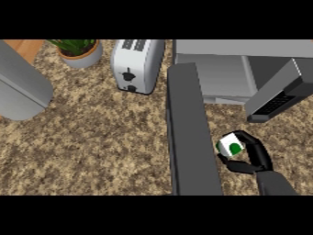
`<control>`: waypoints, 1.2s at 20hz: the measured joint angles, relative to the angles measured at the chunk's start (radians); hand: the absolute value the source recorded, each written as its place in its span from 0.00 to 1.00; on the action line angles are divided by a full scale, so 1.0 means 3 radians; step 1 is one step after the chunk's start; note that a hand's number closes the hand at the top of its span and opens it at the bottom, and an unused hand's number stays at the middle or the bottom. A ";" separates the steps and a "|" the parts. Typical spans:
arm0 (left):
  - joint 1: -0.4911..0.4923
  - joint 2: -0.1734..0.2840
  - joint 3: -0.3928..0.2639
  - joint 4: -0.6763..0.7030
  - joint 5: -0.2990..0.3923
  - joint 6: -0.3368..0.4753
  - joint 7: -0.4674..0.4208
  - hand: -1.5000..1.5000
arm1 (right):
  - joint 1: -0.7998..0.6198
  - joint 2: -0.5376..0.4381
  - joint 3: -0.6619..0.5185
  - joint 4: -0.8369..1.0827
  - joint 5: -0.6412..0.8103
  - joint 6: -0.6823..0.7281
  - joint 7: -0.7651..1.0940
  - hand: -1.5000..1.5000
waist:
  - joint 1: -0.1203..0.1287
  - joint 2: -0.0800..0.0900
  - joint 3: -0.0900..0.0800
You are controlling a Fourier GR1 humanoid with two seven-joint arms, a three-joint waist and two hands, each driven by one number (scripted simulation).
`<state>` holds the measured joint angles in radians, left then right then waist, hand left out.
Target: Pick up the milk, place it into the microwave and close the microwave
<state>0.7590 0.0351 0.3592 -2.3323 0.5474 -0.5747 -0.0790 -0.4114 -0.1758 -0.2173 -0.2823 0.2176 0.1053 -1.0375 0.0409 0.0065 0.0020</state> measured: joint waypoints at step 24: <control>0.0004 0.0085 0.0128 0.0060 0.0298 -0.0038 0.0065 0.00 | -0.0540 0.0165 -0.0214 0.0089 -0.0126 -0.0232 0.0004 1.00 | -0.0023 0.0004 0.0003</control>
<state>0.7601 0.0606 0.3975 -2.3143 0.6366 -0.5860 -0.0593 -0.5734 -0.1263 -0.2816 -0.2557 0.1798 0.0357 -1.0362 0.0341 0.0076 0.0030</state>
